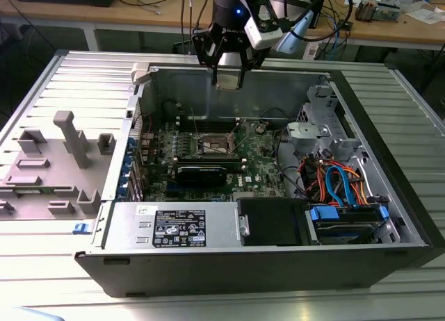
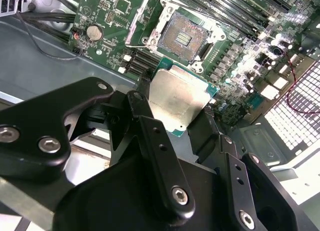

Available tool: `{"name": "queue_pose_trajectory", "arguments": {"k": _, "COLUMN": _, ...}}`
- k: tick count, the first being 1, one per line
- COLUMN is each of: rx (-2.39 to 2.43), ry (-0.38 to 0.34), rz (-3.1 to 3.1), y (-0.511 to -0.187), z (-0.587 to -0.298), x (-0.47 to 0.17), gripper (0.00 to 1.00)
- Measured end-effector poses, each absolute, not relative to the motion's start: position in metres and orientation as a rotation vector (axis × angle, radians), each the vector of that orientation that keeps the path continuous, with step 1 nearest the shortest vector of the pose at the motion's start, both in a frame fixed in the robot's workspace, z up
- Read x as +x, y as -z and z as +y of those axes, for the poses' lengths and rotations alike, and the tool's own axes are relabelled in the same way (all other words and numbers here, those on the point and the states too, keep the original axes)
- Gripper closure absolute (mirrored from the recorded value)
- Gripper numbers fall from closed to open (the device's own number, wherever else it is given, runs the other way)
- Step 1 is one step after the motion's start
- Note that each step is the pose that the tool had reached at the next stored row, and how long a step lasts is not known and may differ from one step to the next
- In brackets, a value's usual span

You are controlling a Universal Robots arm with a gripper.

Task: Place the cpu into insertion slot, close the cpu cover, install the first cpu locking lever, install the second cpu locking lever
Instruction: 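Place the cpu into insertion slot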

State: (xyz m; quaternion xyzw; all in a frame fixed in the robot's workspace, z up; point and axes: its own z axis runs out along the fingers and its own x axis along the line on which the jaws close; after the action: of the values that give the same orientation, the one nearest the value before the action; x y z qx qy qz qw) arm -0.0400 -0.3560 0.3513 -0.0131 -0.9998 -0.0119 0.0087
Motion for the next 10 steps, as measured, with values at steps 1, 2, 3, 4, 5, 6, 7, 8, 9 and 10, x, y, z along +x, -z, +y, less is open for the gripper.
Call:
{"name": "queue_pose_trajectory", "arguments": {"k": 1, "rx": -0.041, "ry": 0.037, "rz": -3.124, "y": -0.351, "z": -0.3562, "x": -0.04, "gripper": 0.45}}
{"name": "queue_pose_trajectory", "arguments": {"k": 2, "rx": -0.041, "ry": 0.037, "rz": -3.124, "y": -0.3508, "z": -0.3563, "x": -0.04, "gripper": 0.45}}
{"name": "queue_pose_trajectory", "arguments": {"k": 3, "rx": -0.041, "ry": 0.037, "rz": -3.124, "y": -0.3507, "z": -0.3563, "x": -0.04, "gripper": 0.45}}
{"name": "queue_pose_trajectory", "arguments": {"k": 4, "rx": -0.041, "ry": 0.037, "rz": -3.124, "y": -0.3505, "z": -0.3564, "x": -0.04, "gripper": 0.45}}
{"name": "queue_pose_trajectory", "arguments": {"k": 5, "rx": -0.041, "ry": 0.037, "rz": -3.124, "y": -0.3504, "z": -0.3564, "x": -0.04, "gripper": 0.45}}
{"name": "queue_pose_trajectory", "arguments": {"k": 6, "rx": -0.041, "ry": 0.037, "rz": -3.124, "y": -0.3501, "z": -0.3566, "x": -0.04, "gripper": 0.45}}
{"name": "queue_pose_trajectory", "arguments": {"k": 7, "rx": -0.041, "ry": 0.036, "rz": -3.124, "y": -0.3497, "z": -0.3568, "x": -0.04, "gripper": 0.45}}
{"name": "queue_pose_trajectory", "arguments": {"k": 8, "rx": -0.041, "ry": 0.036, "rz": -3.124, "y": -0.3496, "z": -0.3568, "x": -0.04, "gripper": 0.45}}
{"name": "queue_pose_trajectory", "arguments": {"k": 9, "rx": -0.041, "ry": 0.036, "rz": -3.124, "y": -0.3496, "z": -0.3568, "x": -0.04, "gripper": 0.45}}
{"name": "queue_pose_trajectory", "arguments": {"k": 10, "rx": -0.041, "ry": 0.036, "rz": -3.124, "y": -0.3493, "z": -0.3569, "x": -0.04, "gripper": 0.45}}
